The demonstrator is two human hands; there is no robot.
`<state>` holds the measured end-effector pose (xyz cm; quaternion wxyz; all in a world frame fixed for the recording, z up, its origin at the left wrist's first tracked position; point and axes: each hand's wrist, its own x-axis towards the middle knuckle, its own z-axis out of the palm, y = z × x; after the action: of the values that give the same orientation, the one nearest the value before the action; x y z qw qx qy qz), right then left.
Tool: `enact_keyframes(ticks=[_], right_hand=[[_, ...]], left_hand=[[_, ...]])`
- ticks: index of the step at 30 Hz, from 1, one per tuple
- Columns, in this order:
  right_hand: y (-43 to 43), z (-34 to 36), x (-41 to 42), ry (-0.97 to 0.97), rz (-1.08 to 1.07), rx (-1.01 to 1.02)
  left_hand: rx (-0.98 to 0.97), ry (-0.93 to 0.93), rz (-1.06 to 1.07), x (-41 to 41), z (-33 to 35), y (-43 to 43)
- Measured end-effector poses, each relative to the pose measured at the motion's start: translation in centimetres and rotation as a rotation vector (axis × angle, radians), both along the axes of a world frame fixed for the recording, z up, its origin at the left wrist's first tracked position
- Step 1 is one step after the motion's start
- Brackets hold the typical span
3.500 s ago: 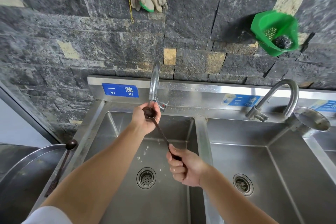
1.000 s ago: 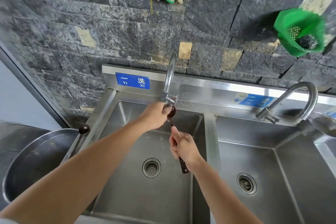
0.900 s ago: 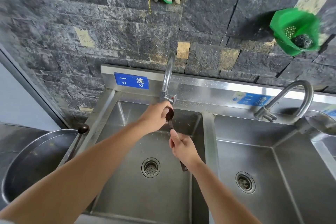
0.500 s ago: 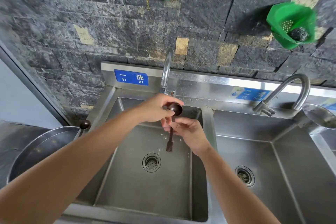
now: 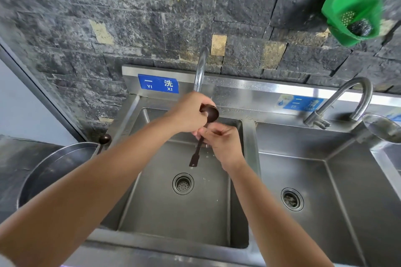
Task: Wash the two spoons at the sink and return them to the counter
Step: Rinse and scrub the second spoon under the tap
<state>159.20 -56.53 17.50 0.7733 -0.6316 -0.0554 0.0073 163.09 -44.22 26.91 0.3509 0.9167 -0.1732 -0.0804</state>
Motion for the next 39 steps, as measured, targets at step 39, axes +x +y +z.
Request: enact_keyframes(ticks=[39], right_hand=[[11.0, -6.3, -2.8, 0.304, 0.267, -0.457]], left_hand=[[-0.515, 0.424, 0.397, -3.1, -6.7, 14.3]])
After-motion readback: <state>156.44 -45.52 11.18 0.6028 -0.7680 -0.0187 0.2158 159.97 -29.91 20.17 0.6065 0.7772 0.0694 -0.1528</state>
